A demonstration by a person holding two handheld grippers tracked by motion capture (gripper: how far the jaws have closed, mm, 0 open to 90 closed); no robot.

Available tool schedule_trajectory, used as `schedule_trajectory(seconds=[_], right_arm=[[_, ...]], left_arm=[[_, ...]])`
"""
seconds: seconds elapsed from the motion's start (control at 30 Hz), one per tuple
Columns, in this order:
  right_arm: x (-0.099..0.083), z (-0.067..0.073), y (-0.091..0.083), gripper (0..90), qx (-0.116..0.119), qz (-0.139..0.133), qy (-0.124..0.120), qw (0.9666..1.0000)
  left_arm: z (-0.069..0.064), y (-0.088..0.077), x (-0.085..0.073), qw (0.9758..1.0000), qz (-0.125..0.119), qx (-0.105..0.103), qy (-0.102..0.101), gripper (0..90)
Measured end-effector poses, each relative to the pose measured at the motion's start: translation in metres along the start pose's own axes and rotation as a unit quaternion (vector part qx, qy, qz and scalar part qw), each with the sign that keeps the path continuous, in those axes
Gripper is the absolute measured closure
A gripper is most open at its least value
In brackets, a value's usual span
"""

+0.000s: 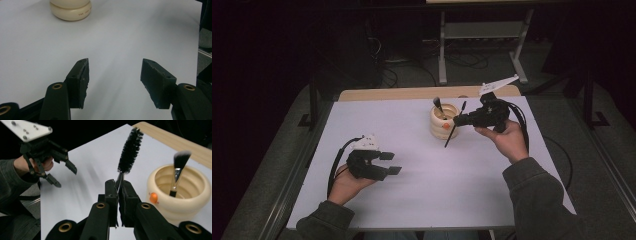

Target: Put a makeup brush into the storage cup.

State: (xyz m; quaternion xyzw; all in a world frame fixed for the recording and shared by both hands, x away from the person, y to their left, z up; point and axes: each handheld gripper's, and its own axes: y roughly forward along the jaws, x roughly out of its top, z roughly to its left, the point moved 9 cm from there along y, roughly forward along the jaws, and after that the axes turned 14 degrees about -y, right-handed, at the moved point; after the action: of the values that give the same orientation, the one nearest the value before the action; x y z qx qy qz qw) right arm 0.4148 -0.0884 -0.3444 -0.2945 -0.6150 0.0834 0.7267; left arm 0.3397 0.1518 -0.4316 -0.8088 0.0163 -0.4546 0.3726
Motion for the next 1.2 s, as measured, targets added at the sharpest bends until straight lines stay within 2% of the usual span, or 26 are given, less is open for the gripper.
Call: schedule_trajectory(seconds=[0.13,0.47,0.8,0.83,1.2], right_arm=[[0.01,-0.008,-0.003,84.4,-0.01,0.0,-0.003,0.9999],[0.03,-0.026,-0.008,84.5,-0.021,0.001,-0.005,0.9998],[0.052,-0.047,-0.01,84.5,-0.039,0.002,-0.007,0.9992],[0.053,-0.049,-0.01,84.5,-0.04,0.002,-0.009,0.9992],[0.07,-0.075,-0.009,84.5,-0.066,0.011,0.003,0.9978]], left_arm=[[0.003,-0.002,-0.001,1.0,-0.003,0.005,0.002,37.8],[0.007,-0.005,-0.003,0.9998,-0.01,0.014,-0.013,35.9],[0.009,-0.008,-0.003,0.9996,-0.017,0.018,-0.015,35.2],[0.01,-0.009,-0.003,0.9997,-0.013,0.02,-0.01,35.2],[0.011,-0.012,-0.003,0.9995,-0.022,0.017,-0.016,34.7]])
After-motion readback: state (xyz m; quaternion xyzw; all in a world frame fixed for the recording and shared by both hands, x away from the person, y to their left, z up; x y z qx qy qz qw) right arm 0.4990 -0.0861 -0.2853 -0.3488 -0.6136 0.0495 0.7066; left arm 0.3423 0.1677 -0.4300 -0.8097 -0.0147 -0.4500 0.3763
